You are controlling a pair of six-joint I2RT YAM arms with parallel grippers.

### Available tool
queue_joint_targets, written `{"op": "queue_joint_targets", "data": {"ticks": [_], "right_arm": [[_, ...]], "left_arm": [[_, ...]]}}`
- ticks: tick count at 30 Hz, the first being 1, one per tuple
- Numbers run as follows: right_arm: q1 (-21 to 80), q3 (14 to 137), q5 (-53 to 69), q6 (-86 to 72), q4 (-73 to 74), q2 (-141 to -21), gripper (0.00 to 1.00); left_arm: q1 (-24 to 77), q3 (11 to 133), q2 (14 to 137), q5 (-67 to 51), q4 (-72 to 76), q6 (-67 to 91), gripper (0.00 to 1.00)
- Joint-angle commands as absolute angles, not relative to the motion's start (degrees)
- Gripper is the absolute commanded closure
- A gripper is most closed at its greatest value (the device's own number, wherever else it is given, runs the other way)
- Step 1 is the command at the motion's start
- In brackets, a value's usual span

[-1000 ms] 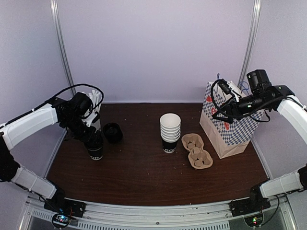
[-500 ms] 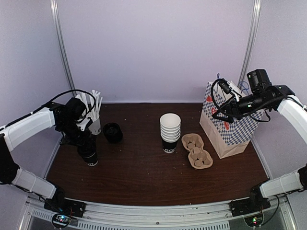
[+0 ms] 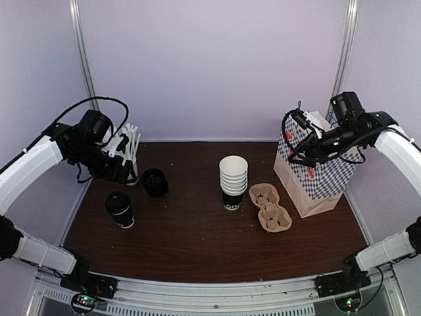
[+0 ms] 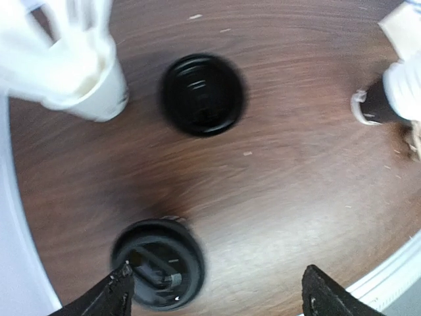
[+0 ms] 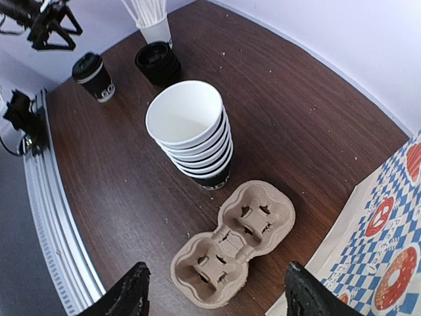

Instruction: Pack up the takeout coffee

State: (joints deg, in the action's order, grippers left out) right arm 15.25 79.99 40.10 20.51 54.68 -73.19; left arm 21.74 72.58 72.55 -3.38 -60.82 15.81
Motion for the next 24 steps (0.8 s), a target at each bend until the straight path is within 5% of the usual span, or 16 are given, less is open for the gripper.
{"op": "queue_joint_targets", "data": {"ticks": [1, 13, 24], "right_arm": [[22.73, 83.86, 29.88, 26.22, 58.01, -76.42, 0.34], [31.88, 94.32, 17.85, 24.2, 59.43, -89.49, 0.41], [31.99, 87.78, 12.44, 23.8, 56.34, -85.56, 0.39]], "left_arm": [[27.62, 76.32, 74.16, -9.86, -54.31, 15.41, 0.13], [41.89, 96.41, 96.89, -10.82, -47.24, 26.18, 0.24], [45.62, 115.0, 115.16, -18.33, -46.41, 30.91, 0.31]]}}
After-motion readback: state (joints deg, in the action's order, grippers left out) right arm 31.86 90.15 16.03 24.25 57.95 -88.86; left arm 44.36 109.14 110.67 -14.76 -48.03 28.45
